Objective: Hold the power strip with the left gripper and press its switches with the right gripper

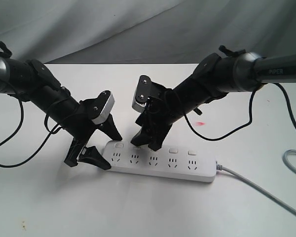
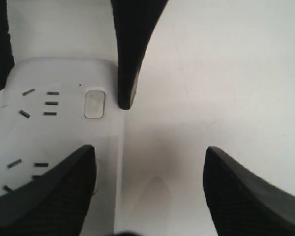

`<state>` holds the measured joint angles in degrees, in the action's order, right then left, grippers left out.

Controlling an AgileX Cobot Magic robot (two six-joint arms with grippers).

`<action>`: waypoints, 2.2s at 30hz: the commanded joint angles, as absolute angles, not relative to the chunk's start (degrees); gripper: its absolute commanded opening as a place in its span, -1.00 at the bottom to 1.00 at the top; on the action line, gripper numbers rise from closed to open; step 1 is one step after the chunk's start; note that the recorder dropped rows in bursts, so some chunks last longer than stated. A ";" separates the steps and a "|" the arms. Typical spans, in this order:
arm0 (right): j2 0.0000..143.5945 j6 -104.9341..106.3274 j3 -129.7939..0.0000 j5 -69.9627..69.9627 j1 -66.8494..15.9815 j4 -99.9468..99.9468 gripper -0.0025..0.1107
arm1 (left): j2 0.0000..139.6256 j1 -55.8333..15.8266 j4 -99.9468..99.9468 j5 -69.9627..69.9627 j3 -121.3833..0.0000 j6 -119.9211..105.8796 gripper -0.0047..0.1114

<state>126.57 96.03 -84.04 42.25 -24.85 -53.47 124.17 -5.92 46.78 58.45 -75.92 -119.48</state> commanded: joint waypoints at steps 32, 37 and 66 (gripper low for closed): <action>122.35 93.35 -83.75 47.91 -20.81 -51.76 0.09 | 124.23 -6.25 47.80 58.29 -76.33 -119.96 -0.33; 122.35 93.35 -83.34 48.46 -19.42 -52.00 0.09 | 124.23 -6.25 47.80 58.29 -76.33 -119.96 -0.33; 122.89 97.14 -78.00 42.92 -19.44 -54.12 0.09 | 124.23 -6.25 47.80 58.29 -76.33 -119.96 -0.33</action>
<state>122.55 96.56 -78.30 43.12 -19.56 -53.81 124.17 -5.92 46.96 58.35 -75.92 -119.48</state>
